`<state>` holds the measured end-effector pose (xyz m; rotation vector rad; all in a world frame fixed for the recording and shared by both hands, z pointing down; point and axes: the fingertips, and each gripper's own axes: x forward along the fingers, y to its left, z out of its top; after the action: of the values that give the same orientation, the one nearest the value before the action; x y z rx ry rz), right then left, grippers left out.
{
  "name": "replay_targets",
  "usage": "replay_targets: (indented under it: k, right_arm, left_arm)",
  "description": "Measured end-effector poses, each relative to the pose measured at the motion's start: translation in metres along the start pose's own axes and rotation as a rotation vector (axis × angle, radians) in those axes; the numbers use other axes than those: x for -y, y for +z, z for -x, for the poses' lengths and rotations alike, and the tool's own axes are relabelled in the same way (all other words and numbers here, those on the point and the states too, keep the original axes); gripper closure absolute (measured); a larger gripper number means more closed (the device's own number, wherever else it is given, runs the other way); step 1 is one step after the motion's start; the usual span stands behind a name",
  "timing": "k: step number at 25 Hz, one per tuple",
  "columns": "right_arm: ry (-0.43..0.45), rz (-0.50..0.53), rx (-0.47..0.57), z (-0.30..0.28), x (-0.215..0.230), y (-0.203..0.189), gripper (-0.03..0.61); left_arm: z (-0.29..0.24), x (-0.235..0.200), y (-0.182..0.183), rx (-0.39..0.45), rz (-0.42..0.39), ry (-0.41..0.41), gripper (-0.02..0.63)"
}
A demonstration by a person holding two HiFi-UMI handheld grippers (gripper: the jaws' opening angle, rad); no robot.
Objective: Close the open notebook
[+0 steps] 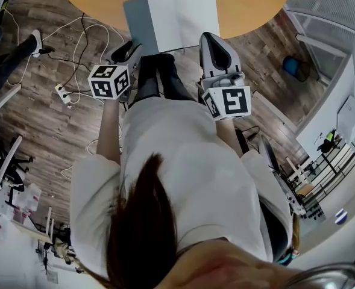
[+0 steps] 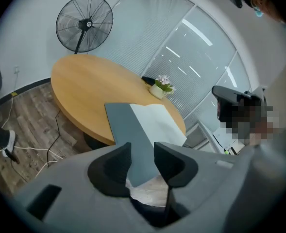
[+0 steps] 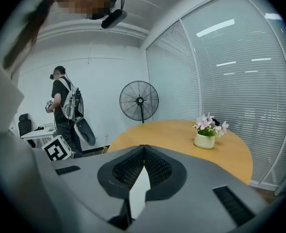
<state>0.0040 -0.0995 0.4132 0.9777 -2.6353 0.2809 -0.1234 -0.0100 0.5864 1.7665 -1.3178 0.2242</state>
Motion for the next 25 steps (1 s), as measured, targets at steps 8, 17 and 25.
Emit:
replay_targets:
  k: [8, 17, 25]
  right_arm:
    - [0.008, -0.035, -0.072, -0.015, -0.011, -0.037, 0.577]
    - [-0.008, -0.037, -0.082, -0.01, -0.014, -0.041, 0.577]
    - [-0.016, -0.034, -0.073, -0.009, -0.014, -0.038, 0.577]
  left_arm:
    - [-0.03, -0.03, -0.032, -0.096, 0.07, -0.037, 0.414]
    - [-0.039, -0.03, -0.037, -0.107, 0.131, -0.121, 0.435]
    - [-0.034, -0.026, -0.034, -0.133, 0.077, -0.15, 0.492]
